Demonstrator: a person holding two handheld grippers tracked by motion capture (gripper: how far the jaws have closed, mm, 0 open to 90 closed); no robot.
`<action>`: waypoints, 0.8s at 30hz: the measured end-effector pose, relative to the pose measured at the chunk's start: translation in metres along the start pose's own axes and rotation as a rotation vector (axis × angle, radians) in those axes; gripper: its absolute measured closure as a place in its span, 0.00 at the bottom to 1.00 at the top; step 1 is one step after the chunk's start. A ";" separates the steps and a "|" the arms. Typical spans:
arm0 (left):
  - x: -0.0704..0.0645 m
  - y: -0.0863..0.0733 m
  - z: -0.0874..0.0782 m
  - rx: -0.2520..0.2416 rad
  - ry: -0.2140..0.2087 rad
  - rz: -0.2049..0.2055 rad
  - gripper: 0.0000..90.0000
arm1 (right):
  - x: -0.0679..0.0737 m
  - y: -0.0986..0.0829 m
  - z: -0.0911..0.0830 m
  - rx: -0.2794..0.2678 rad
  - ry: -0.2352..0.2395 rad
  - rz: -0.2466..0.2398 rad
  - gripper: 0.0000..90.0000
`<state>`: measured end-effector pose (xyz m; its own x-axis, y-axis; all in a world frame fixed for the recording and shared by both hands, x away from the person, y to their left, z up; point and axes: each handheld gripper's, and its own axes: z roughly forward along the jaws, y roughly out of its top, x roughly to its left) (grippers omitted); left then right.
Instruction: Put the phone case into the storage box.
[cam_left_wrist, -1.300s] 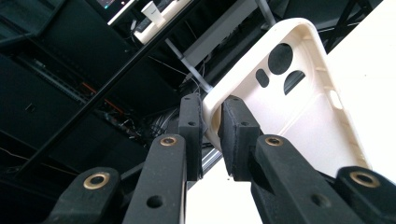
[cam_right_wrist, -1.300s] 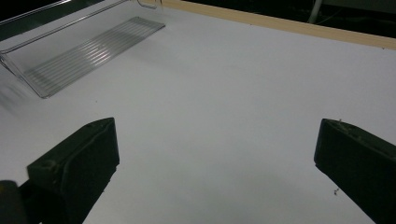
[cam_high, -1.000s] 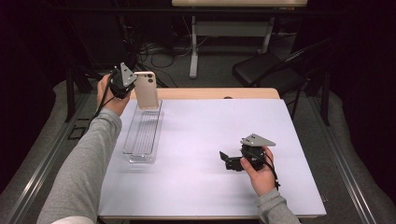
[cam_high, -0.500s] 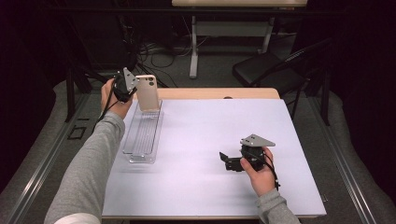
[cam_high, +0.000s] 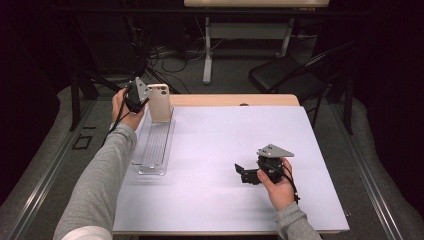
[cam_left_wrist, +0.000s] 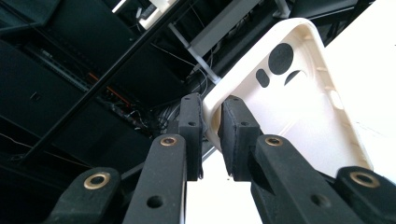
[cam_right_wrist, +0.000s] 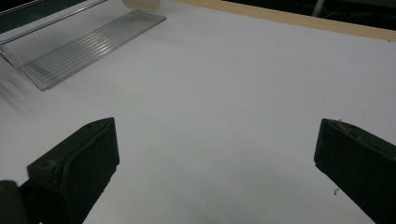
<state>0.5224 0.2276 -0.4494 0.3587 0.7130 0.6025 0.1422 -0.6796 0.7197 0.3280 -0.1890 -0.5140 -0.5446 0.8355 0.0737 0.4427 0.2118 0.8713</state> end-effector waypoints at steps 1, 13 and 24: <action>0.000 0.000 0.000 -0.001 0.002 -0.001 0.88 | 0.000 0.000 0.000 0.000 0.001 0.000 0.00; -0.006 -0.008 0.003 -0.001 0.012 -0.011 0.88 | 0.002 -0.001 0.002 0.013 0.006 -0.009 0.00; -0.008 -0.010 0.006 -0.001 0.016 -0.010 0.88 | 0.002 -0.002 0.003 0.021 0.009 -0.003 0.00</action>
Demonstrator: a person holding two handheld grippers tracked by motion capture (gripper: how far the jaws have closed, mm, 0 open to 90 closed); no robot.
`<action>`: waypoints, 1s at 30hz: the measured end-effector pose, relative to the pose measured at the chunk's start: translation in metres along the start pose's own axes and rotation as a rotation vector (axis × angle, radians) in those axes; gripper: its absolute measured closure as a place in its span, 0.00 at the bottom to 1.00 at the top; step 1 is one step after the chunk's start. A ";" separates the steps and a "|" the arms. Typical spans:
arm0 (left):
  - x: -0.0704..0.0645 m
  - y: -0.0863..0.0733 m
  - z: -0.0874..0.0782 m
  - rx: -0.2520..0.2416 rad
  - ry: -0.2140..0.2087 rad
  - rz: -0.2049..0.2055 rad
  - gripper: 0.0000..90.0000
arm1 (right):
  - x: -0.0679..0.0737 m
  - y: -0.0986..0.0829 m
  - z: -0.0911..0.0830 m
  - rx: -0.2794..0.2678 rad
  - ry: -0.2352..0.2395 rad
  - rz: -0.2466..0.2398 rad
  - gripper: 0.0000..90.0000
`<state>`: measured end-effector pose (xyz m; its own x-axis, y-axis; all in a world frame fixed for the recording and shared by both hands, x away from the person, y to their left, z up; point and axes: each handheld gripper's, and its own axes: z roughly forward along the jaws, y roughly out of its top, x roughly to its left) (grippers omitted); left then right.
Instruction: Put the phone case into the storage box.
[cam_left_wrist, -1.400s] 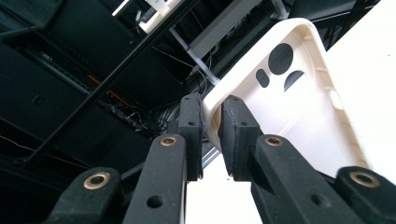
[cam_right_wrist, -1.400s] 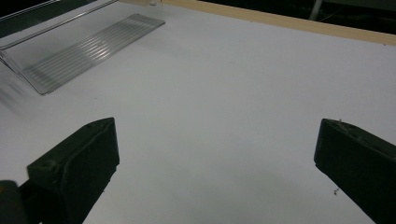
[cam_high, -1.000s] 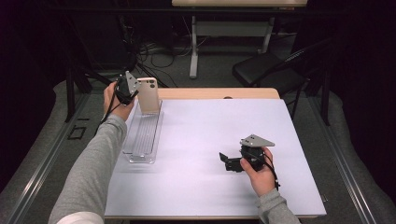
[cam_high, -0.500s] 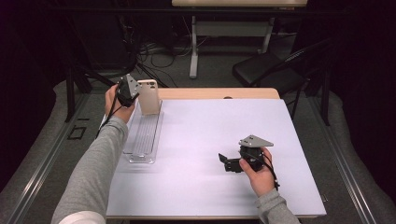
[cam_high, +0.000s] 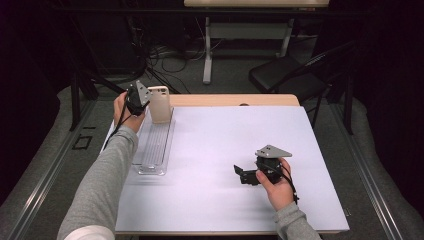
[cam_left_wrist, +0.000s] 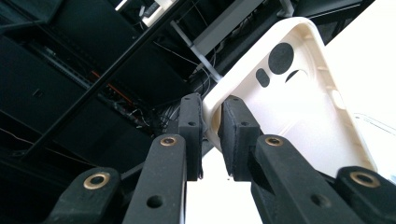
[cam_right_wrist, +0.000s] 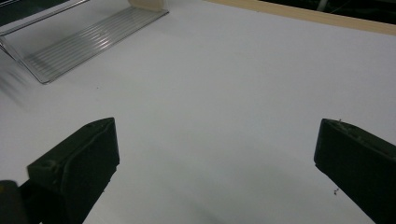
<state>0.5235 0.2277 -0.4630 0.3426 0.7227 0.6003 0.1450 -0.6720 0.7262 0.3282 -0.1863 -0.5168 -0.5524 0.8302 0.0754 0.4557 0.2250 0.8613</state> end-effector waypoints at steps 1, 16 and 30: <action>0.000 0.000 0.000 -0.001 -0.002 -0.001 0.88 | 0.000 0.000 0.000 0.000 0.000 -0.003 0.00; 0.001 -0.001 0.001 0.003 0.004 0.090 0.88 | 0.000 -0.001 0.002 0.005 0.004 -0.007 0.00; 0.000 -0.003 0.005 -0.006 0.024 0.168 0.87 | 0.000 -0.002 0.003 0.015 0.005 -0.004 0.00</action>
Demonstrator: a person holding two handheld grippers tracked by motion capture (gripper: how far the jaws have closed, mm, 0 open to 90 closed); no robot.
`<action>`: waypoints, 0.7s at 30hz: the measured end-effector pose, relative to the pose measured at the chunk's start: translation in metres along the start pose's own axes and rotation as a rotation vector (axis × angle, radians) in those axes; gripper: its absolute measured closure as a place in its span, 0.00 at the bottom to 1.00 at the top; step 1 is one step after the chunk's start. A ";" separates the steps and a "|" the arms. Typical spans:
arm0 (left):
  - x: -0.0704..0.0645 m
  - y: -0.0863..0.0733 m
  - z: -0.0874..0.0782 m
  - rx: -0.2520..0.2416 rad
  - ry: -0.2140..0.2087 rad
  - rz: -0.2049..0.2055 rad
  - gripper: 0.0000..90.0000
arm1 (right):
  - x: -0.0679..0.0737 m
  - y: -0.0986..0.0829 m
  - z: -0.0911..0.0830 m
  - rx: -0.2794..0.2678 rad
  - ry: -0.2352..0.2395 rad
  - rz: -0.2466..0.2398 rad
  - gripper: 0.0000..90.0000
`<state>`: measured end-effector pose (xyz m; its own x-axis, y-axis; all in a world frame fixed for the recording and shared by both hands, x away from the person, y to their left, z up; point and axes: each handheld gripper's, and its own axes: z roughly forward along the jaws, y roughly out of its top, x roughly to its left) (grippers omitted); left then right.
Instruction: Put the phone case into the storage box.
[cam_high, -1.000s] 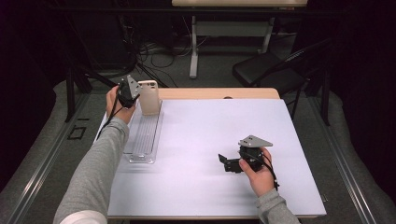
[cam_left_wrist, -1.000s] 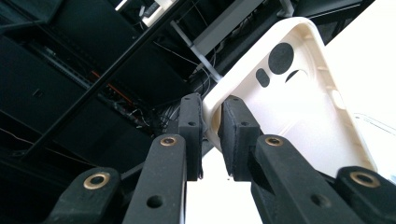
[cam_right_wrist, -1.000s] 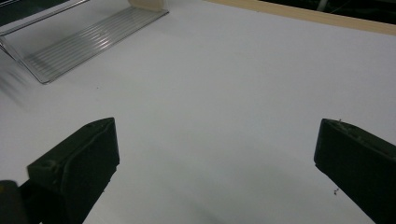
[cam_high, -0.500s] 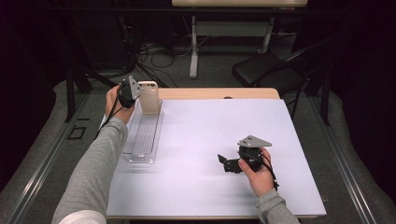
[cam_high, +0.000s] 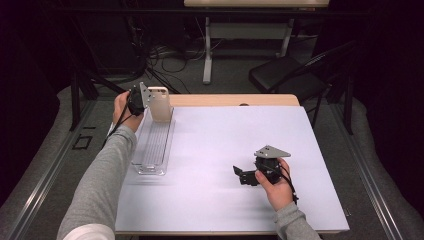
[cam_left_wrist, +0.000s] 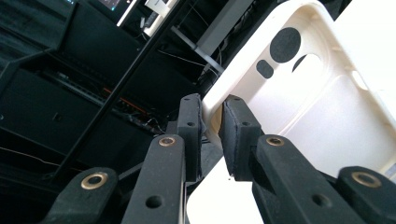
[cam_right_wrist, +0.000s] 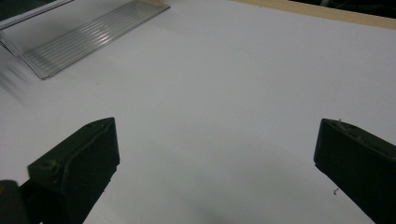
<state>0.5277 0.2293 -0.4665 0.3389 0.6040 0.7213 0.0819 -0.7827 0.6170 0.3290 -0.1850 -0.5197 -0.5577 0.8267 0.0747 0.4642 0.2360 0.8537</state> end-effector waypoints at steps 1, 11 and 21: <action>0.000 -0.001 0.000 -0.001 0.002 -0.004 0.87 | 0.000 0.000 0.000 -0.002 0.000 -0.002 0.00; 0.000 -0.003 0.004 -0.006 -0.003 0.008 0.82 | -0.001 -0.001 0.001 -0.001 0.000 0.001 0.00; 0.002 -0.004 0.004 -0.002 0.000 -0.019 0.75 | -0.001 -0.002 0.002 0.001 -0.003 -0.002 0.00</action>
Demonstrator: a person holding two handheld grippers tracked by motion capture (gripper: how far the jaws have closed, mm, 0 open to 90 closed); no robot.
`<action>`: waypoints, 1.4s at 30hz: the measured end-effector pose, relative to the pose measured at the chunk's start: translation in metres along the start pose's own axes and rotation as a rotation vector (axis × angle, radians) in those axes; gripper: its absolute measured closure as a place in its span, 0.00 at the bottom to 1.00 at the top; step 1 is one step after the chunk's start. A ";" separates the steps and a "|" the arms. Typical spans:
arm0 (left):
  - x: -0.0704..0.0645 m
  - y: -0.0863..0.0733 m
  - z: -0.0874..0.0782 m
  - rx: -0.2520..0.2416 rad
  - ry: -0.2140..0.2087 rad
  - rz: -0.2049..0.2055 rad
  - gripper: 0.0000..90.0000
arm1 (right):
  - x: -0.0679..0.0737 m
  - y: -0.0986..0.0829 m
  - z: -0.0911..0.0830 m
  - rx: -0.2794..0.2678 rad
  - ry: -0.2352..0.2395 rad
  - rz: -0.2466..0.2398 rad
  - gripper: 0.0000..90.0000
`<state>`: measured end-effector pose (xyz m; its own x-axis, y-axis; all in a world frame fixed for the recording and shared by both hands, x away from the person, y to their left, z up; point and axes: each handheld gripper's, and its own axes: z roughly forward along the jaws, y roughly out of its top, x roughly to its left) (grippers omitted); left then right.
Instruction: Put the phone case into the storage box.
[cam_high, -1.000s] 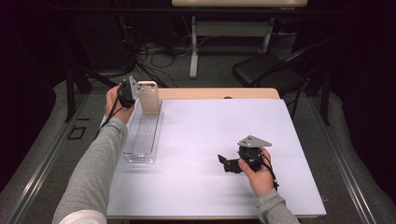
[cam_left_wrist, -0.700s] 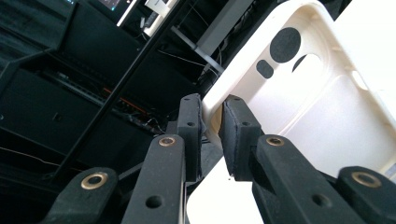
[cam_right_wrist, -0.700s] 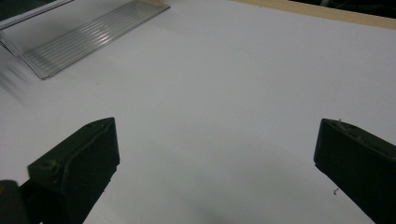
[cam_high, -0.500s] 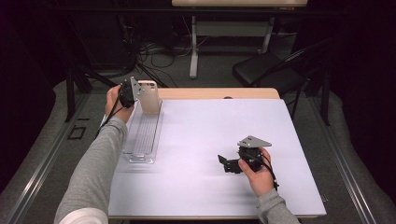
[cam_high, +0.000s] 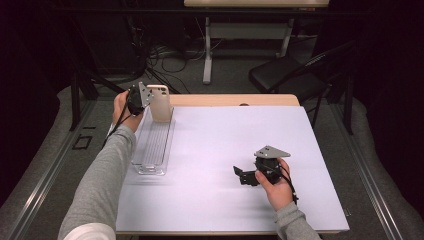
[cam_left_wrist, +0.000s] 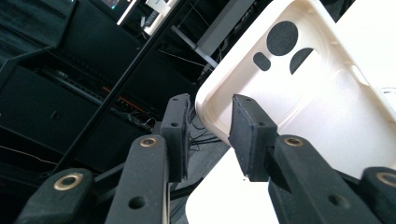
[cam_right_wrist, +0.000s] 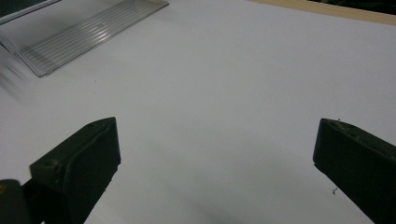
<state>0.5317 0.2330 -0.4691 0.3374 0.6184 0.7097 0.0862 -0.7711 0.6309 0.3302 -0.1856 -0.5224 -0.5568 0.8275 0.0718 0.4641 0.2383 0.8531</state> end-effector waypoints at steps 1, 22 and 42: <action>0.000 0.000 0.000 0.000 0.001 -0.001 0.73 | 0.000 0.000 0.000 0.002 0.001 0.001 0.00; 0.007 0.001 -0.005 -0.038 0.014 -0.042 0.50 | 0.001 0.001 -0.001 0.003 -0.002 -0.009 0.02; 0.012 0.000 -0.009 -0.014 0.030 -0.084 0.48 | 0.001 0.001 -0.001 0.001 -0.007 -0.012 0.02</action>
<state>0.5276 0.2412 -0.4576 0.3010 0.6852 0.6632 0.0997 -0.7143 0.6927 0.3295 -0.1846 -0.5214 -0.5573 0.8283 0.0582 0.4581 0.2483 0.8535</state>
